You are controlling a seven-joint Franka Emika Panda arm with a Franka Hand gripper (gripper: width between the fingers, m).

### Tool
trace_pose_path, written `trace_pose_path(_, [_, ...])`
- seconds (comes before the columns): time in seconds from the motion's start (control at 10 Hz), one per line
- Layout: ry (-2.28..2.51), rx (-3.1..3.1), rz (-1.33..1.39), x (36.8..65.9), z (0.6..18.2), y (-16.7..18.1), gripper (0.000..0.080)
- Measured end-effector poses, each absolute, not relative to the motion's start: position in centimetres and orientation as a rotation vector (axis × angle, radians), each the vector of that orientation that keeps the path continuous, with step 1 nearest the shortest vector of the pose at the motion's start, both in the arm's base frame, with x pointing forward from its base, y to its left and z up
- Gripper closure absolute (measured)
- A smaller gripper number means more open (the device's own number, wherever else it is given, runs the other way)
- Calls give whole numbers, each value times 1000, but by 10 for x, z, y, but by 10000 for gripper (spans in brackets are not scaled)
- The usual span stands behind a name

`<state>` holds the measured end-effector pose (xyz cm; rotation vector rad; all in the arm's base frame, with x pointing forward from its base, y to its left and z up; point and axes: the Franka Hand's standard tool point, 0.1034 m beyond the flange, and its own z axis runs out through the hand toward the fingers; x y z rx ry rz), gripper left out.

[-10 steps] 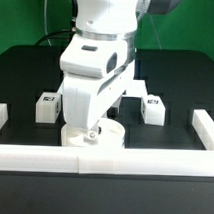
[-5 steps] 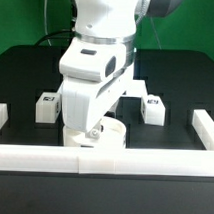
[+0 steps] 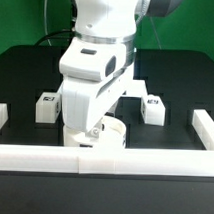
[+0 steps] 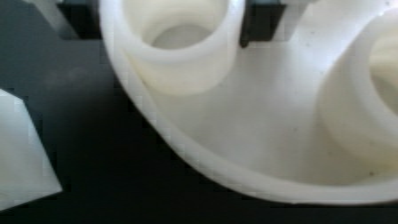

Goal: Assemble stool

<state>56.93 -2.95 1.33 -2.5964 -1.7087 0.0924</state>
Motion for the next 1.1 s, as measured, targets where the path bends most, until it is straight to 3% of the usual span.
trace_pose_path(0.4, [-1696, -2603, 97, 570, 14, -26, 479])
trace_pose_path(1.1, [-1633, -2626, 74, 582, 15, 54, 479])
